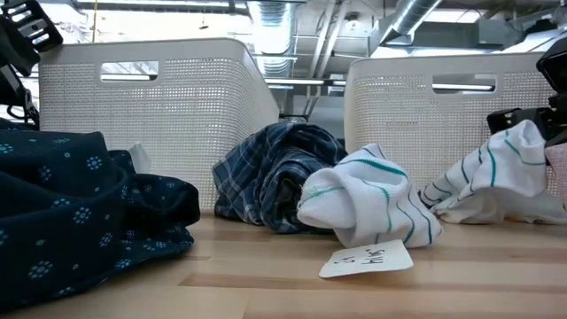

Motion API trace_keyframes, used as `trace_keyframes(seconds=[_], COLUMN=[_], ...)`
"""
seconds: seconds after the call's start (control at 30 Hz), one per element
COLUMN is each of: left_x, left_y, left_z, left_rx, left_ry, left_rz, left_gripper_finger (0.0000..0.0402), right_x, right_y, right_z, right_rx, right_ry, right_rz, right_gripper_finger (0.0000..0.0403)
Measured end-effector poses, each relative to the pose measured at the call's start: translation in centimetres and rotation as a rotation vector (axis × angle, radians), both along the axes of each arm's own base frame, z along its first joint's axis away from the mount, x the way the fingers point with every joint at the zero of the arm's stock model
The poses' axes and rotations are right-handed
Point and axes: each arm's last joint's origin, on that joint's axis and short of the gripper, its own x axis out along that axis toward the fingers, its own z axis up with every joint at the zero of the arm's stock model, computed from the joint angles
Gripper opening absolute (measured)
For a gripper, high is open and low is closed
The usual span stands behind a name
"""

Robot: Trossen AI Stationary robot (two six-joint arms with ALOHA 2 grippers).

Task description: Sort clothes

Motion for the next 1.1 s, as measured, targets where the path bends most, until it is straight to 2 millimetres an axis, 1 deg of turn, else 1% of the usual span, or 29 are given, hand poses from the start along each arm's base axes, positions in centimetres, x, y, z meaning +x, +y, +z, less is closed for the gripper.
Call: trace_keyframes(seconds=[1.0, 1.1], left_x=[0.00, 0.04], left_y=[0.00, 0.08], left_z=[0.00, 0.02], left_rx=[0.001, 0.046], left_ry=[0.000, -0.025], left_rz=[0.000, 0.013], left_gripper_finger=[0.0157, 0.0157], right_x=[0.00, 0.00], right_y=[0.00, 0.00], right_z=[0.00, 0.00], right_rx=[0.000, 0.000], right_ry=[0.000, 0.000], right_rz=[0.000, 0.000], right_gripper_finger=[0.0169, 0.0169])
